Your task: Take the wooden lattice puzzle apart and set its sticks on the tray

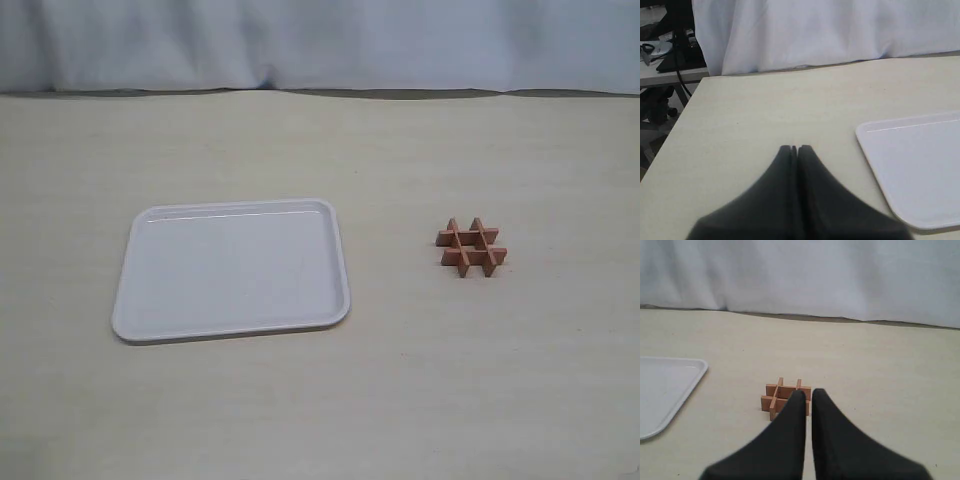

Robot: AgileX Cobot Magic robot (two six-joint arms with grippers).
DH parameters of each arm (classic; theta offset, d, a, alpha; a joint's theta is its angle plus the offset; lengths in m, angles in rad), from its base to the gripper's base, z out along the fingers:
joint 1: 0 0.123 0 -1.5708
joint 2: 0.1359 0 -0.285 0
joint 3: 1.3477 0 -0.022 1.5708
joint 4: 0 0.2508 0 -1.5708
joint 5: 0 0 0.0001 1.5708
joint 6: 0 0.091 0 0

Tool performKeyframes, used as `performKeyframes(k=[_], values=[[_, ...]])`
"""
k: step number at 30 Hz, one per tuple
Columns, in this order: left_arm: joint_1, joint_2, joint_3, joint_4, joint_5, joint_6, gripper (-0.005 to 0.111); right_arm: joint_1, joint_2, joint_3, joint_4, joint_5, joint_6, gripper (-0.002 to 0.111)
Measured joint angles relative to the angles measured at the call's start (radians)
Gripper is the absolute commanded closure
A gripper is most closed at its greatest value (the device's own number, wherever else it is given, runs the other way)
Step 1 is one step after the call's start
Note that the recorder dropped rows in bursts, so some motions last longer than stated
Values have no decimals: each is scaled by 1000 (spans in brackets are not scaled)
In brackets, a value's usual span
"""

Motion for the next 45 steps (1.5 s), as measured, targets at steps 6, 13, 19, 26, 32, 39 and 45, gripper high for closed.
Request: performKeyframes(k=[6, 13, 19, 26, 32, 39, 45], values=[[0, 0, 0, 0, 0, 0, 107, 0, 0, 0, 0, 0, 0, 104], [0, 0, 0, 0, 0, 0, 107, 0, 0, 0, 0, 0, 0, 104], [0, 0, 0, 0, 0, 0, 107, 0, 0, 0, 0, 0, 0, 104], [0, 0, 0, 0, 0, 0, 107, 0, 0, 0, 158, -155, 17, 104], [0, 0, 0, 0, 0, 0, 107, 0, 0, 0, 449, -271, 23, 104], [0, 0, 0, 0, 0, 0, 107, 0, 0, 0, 636, -318, 25, 104], [0, 0, 0, 0, 0, 0, 107, 0, 0, 0, 650, -379, 27, 104]])
